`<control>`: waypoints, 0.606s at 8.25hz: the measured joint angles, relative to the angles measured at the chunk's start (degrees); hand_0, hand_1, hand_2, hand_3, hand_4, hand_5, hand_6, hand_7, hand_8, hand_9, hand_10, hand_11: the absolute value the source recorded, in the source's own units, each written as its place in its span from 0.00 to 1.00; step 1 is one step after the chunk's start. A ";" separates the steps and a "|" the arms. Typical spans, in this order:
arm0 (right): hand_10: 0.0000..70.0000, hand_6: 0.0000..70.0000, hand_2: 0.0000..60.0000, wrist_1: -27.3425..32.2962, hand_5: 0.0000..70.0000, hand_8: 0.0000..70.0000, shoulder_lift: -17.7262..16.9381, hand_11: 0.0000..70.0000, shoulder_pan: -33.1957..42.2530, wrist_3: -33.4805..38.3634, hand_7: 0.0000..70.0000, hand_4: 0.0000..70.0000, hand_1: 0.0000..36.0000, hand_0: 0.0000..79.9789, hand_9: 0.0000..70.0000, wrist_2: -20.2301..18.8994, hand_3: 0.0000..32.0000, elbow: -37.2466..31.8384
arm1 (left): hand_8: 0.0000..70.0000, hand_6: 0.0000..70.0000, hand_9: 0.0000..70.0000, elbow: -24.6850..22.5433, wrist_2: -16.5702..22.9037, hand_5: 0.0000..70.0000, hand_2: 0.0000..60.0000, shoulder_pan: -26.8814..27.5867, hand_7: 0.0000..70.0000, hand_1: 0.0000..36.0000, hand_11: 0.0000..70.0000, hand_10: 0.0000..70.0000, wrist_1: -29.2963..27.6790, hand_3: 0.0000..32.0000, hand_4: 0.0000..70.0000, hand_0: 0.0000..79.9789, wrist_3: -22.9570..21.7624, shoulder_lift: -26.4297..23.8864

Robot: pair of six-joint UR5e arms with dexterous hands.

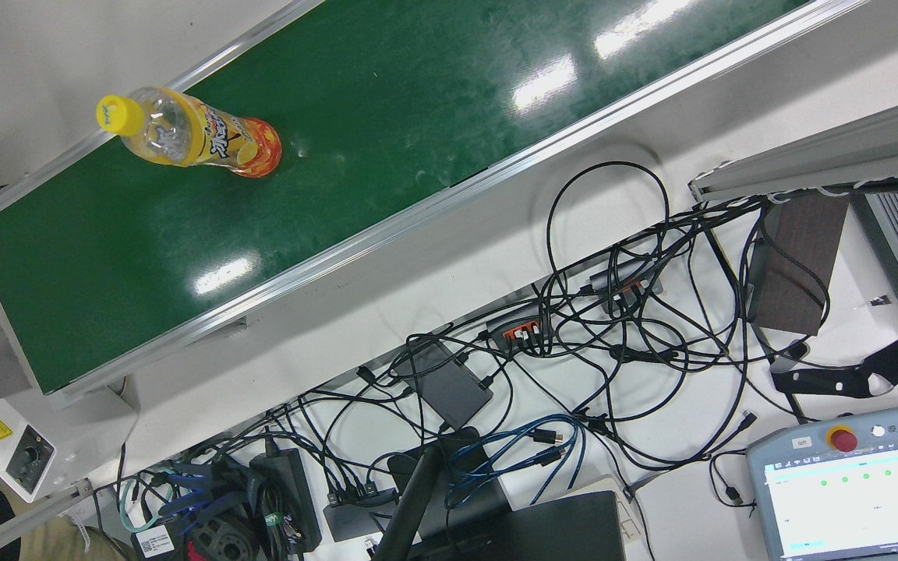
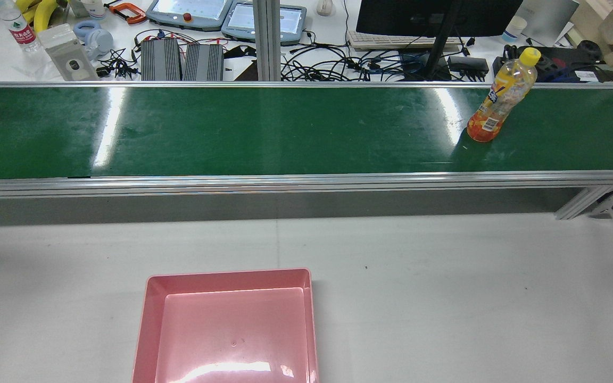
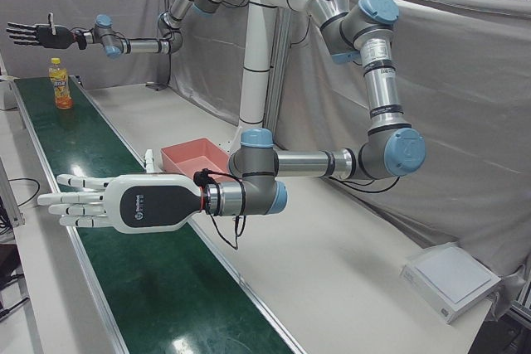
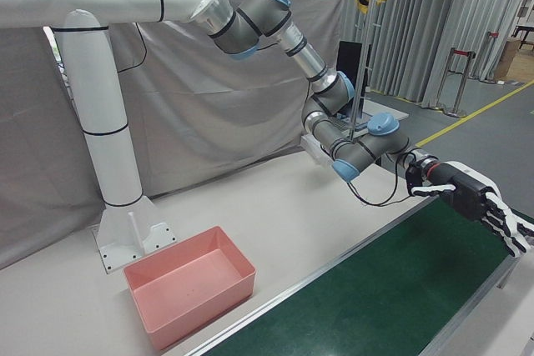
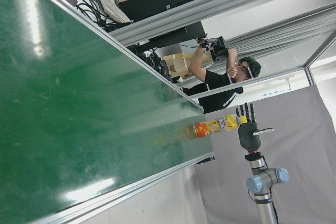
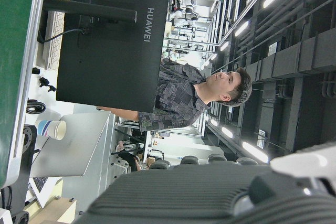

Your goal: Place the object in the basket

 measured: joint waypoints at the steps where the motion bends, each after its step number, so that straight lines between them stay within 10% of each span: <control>1: 0.00 0.00 0.00 0.00 0.00 0.00 -0.03 0.00 0.00 0.00 0.00 0.00 0.00 0.00 0.00 0.00 0.00 -0.01 | 0.05 0.00 0.08 0.46 -0.02 0.18 0.00 0.52 0.00 0.18 0.21 0.13 -0.02 0.00 0.19 0.58 0.00 -0.11; 5: 0.00 0.00 0.00 0.00 0.00 0.00 -0.02 0.00 0.00 0.00 0.00 0.00 0.00 0.00 0.00 0.00 0.00 -0.02 | 0.07 0.00 0.12 3.51 -0.12 0.20 0.00 0.96 0.00 0.20 0.18 0.12 -4.05 0.00 0.21 0.58 -0.96 -0.08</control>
